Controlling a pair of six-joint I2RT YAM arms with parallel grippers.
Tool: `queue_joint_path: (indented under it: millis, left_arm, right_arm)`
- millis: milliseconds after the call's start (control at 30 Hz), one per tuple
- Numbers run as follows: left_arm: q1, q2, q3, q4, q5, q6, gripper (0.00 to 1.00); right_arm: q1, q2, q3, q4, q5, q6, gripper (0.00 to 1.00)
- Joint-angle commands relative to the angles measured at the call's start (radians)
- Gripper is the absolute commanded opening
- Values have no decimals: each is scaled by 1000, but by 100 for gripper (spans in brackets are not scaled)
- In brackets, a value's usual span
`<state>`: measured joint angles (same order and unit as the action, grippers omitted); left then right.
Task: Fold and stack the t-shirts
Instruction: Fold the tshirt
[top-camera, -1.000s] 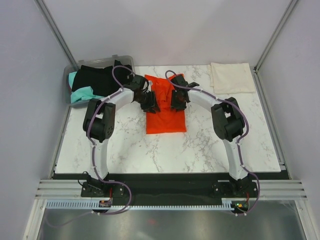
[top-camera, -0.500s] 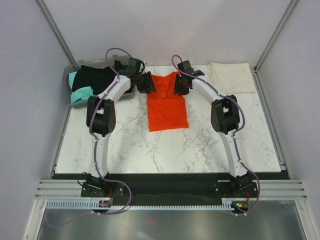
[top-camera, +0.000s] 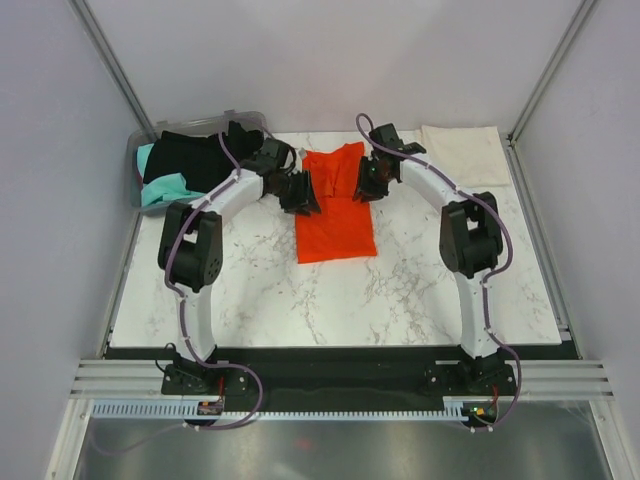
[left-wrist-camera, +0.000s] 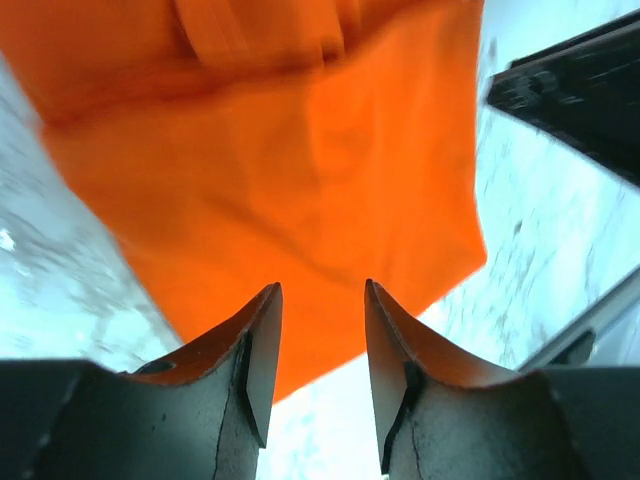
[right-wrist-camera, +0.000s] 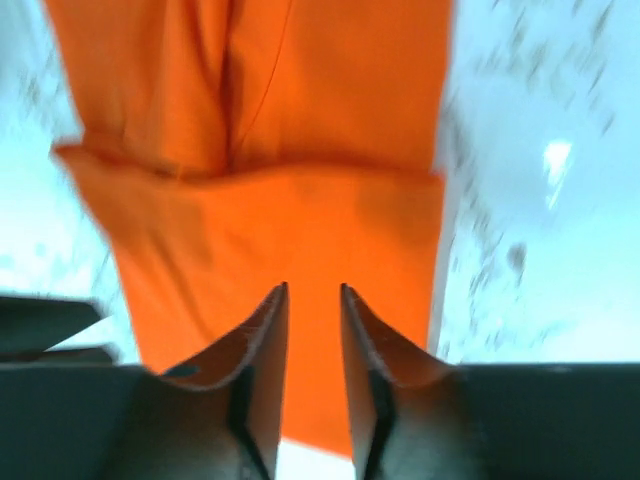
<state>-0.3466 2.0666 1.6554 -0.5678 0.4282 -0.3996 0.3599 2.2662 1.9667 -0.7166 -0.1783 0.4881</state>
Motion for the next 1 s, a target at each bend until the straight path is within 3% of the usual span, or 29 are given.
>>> queue_joint_path:
  millis: [0,100,133,200,467,600,800,967]
  left_arm:
    - [-45,-59,-118,65,81,-22,45]
    - [-55,-63,-199,97,93,-28,43]
    - [-57,-63,-215,101,83,-27,43]
    - [-55,-62,-252,101,55,-12,43]
    - [-58,-65,-371,109,11,15,43]
    - [-80,-108,-479,132,4,2,42]
    - [-160,-293,-695,192,-6,-74,42]
    - [-235,-546,-848,184,-20,-175,45]
  right_arm:
    - [7,-157,-148,35,-142,-26,32]
    - [4,-227,-320,103,-197,-28,14]
    - [1,-238,-394,146,-226,-25,4]
    - [-4,-258,-448,184,-253,-14,0]
    - [-13,-243,-636,279,-263,-20,0]
    - [-13,-312,-820,351,-276,9,0]
    - [-10,-590,-1116,420,-283,70,0]
    - [1,-845,-1291,405,-317,137,1]
